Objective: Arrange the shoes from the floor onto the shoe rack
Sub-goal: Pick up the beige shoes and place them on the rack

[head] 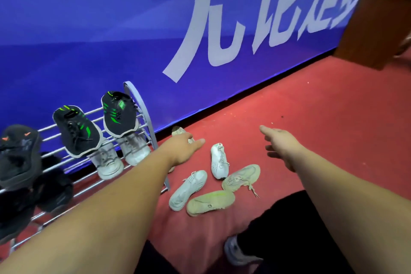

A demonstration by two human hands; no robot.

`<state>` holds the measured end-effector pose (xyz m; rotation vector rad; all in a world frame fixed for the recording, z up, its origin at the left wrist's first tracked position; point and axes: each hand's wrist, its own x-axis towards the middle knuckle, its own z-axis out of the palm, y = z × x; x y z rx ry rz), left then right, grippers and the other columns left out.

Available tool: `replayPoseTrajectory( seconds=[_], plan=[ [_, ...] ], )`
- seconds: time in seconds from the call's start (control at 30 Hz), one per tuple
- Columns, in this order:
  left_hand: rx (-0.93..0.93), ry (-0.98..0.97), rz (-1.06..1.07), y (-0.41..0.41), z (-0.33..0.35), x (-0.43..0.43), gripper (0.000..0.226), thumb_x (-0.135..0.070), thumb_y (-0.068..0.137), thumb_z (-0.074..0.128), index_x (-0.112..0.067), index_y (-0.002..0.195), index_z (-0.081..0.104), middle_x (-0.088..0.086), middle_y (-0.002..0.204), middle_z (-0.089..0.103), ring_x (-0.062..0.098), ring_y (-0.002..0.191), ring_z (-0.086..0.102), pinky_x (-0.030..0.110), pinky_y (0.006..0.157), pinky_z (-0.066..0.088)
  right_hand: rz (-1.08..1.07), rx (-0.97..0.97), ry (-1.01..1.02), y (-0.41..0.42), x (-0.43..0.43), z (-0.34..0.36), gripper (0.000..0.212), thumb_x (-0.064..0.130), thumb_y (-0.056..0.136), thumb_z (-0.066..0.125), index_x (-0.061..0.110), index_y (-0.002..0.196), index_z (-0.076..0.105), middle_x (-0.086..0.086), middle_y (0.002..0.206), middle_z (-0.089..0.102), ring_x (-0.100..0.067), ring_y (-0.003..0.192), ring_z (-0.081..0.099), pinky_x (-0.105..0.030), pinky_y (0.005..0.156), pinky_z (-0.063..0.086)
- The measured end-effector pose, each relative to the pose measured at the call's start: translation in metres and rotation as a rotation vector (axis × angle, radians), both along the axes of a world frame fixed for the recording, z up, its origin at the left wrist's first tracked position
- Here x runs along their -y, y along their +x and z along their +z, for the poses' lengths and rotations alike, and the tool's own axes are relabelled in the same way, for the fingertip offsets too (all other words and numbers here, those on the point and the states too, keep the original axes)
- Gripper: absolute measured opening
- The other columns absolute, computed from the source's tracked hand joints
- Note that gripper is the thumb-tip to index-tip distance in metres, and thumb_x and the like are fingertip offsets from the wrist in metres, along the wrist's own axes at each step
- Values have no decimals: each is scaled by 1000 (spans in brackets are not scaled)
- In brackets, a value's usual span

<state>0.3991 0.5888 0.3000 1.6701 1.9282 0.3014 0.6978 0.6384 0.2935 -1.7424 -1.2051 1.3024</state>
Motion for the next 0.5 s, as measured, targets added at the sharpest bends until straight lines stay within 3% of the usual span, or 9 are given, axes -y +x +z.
replayPoseTrajectory(
  seconds=[0.4, 0.5],
  plan=[
    [-166, -32, -23, 35, 11, -29, 59, -41, 100, 53, -15, 152, 41, 10, 151, 50, 27, 131, 54, 30, 99, 40, -50, -159, -68, 36, -31, -25, 60, 59, 94, 62, 20, 139, 56, -4, 130, 61, -26, 102, 64, -45, 96, 57],
    [-199, -70, -18, 31, -3, -40, 60, -35, 99, 54, -17, 154, 38, 10, 153, 48, 29, 135, 51, 32, 106, 41, -72, -151, -105, 33, -44, -43, 57, 60, 92, 62, 20, 132, 59, -4, 130, 62, -27, 101, 65, -45, 94, 58]
  ],
)
